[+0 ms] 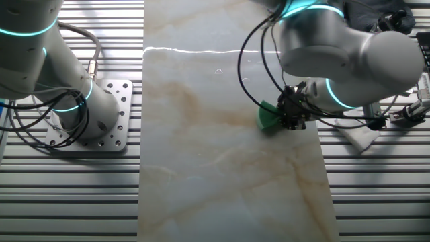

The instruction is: Clean the tabletop with a sponge

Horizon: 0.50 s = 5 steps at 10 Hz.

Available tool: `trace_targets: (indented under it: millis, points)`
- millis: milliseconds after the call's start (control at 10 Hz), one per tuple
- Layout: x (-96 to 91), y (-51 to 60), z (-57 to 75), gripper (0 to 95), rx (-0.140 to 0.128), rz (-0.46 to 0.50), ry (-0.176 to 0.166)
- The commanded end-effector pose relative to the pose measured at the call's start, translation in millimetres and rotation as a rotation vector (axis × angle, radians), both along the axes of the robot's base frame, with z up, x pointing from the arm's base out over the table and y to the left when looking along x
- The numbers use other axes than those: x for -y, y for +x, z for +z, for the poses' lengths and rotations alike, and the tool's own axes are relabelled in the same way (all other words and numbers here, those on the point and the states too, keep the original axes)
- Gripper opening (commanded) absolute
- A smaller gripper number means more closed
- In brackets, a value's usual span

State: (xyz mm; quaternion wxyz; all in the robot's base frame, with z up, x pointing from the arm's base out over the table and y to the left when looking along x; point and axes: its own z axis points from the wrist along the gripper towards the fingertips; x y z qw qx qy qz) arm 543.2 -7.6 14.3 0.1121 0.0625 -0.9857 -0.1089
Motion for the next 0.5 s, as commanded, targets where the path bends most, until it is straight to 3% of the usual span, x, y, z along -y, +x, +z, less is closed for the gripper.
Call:
trace_targets:
  millis: [100,500]
  points:
    - [0.0,-0.3,0.2,0.0,-0.007,0.000,0.012]
    - [0.0,-0.3,0.2,0.0,-0.034,-0.012,0.031]
